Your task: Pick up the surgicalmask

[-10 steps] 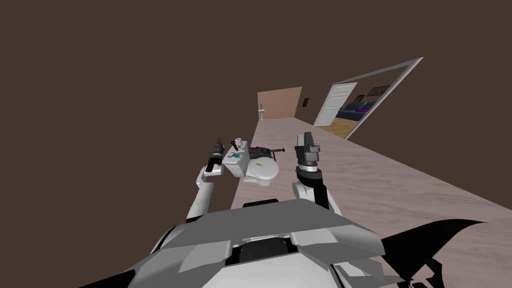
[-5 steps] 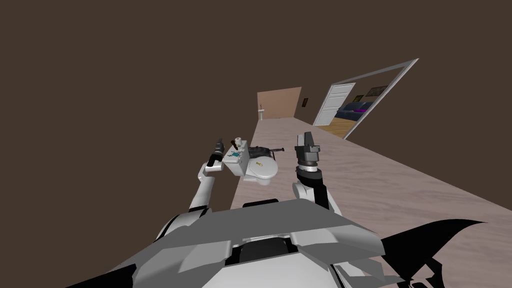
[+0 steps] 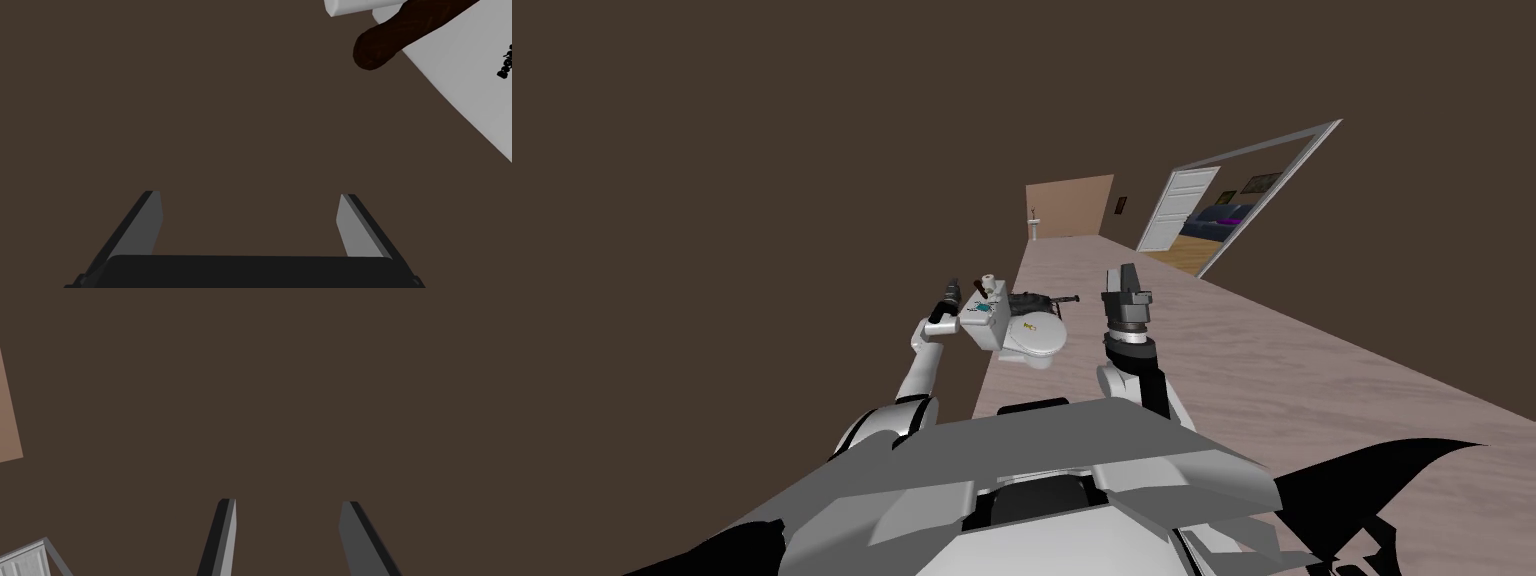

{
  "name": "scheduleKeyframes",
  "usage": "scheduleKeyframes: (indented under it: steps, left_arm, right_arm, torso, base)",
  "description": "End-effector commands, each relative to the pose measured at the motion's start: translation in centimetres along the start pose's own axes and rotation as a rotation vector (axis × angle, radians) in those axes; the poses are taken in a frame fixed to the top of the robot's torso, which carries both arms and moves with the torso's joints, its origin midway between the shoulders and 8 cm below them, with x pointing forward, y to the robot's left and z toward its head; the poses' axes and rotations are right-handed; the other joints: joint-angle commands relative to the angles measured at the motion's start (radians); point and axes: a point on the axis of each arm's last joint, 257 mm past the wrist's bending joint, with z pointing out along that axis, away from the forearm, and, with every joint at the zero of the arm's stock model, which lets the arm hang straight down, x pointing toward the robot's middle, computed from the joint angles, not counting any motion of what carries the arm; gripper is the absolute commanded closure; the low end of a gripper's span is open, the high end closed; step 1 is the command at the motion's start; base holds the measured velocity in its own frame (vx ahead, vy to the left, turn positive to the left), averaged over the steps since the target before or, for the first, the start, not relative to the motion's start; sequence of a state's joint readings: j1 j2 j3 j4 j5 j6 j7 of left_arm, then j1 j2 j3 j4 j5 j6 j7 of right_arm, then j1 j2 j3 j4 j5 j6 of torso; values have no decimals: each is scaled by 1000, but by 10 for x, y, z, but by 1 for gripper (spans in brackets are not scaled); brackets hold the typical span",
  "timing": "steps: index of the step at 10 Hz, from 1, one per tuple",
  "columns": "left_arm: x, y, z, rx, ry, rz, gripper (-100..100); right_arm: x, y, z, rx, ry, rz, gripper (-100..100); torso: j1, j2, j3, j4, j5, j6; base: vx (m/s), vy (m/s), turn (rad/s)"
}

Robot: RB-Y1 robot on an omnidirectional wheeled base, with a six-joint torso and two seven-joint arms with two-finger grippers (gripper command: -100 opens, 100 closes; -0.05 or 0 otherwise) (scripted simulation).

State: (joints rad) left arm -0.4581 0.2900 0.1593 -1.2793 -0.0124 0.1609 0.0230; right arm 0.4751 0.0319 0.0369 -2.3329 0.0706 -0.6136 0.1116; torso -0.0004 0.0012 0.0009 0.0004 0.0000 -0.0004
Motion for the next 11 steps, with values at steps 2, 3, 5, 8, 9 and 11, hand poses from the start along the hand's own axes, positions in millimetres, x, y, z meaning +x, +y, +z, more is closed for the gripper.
scheduleKeyframes:
  steps: [2, 3, 5, 8, 9, 11]
  left_arm:
    - [-3, 14, 13, -81, -7, 8, -100]
    - [-3, 18, 13, -91, -7, 8, -100]
    - [-7, 31, 23, -162, -12, 13, -100]
    - [-12, 39, 38, -255, -19, 24, -100]
    - [-11, 54, 36, -303, -17, 22, -100]
    - [-13, 55, 41, -348, -18, 26, -100]
  right_arm:
    - [0, 0, 0, 0, 0, 0, 0]
    - [0, 0, 0, 0, 0, 0, 0]
    - [0, 0, 0, 0, 0, 0, 0]
    - [0, 0, 0, 0, 0, 0, 0]
    - [0, 0, 0, 0, 0, 0, 0]
    - [0, 0, 0, 0, 0, 0, 0]
  torso:
    - [0, 0, 0, 0, 0, 0]
    - [0, 0, 0, 0, 0, 0]
    - [0, -1, 0, 0, 0, 0]
    - [0, -1, 0, 0, 0, 0]
    - [0, -1, -1, 0, 0, 0]
    - [0, -2, -1, 0, 0, 0]
  base:
    - [-33, -4, -8]
    - [-11, -2, 1]
    - [-15, -7, -8]
    - [-14, -6, -9]
    - [-4, -6, -8]
    - [1, -2, -5]
